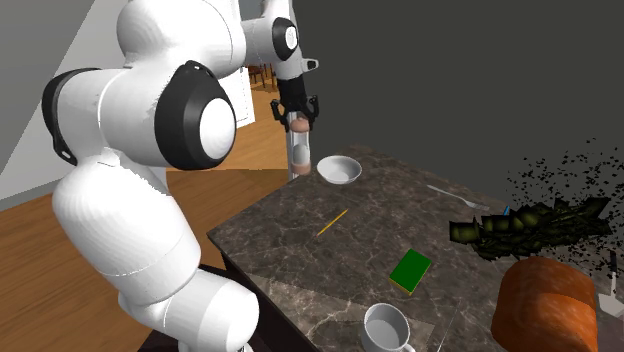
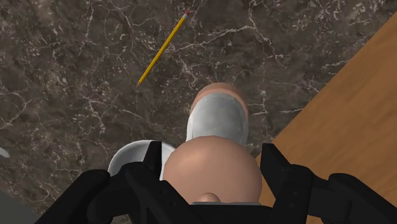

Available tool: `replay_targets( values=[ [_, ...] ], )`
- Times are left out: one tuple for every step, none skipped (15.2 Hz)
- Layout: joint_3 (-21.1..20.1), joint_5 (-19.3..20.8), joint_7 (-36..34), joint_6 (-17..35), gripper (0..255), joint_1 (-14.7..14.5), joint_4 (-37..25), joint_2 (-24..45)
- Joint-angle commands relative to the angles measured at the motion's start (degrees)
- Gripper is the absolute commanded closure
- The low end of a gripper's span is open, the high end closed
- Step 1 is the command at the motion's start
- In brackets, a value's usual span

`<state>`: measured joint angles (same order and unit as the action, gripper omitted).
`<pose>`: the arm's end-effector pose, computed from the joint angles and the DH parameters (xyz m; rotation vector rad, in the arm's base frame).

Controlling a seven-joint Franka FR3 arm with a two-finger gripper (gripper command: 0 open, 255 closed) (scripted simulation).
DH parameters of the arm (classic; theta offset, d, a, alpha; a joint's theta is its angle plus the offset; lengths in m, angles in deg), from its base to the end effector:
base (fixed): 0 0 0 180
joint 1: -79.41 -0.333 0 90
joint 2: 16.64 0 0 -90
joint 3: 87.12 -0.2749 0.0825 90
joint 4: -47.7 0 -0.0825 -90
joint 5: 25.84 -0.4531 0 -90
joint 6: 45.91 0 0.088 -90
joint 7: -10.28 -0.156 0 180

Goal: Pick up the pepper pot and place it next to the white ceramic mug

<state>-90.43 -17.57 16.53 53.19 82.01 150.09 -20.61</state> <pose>0.6138 -0.0121 0.4747 2.9868 0.2145 0.0069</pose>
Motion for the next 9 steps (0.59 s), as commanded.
replay_targets(
  values=[
    [0.01, -0.02, 0.25, -1.51, 255, 0.02, -1.69, 0.18],
    [0.0, -0.03, 0.34, -2.29, 255, 0.01, -2.57, 0.27],
    [-0.01, -0.04, 0.44, -3.08, 255, 0.0, -3.47, 0.38],
    [-0.02, -0.04, 0.53, -3.86, 255, -0.01, -4.38, 0.5],
    [-0.03, -0.05, 0.62, -4.65, 255, -0.01, -5.32, 0.64],
    [-0.05, -0.05, 0.72, -5.45, 255, -0.02, -6.27, 0.79],
    [-0.06, -0.04, 0.81, -6.25, 255, -0.03, -7.24, 0.95],
    [-0.08, -0.04, 0.9, -7.06, 255, -0.04, -8.23, 1.13],
    [-0.09, -0.03, 0.99, -7.87, 255, -0.05, -9.24, 1.33]
  ],
)
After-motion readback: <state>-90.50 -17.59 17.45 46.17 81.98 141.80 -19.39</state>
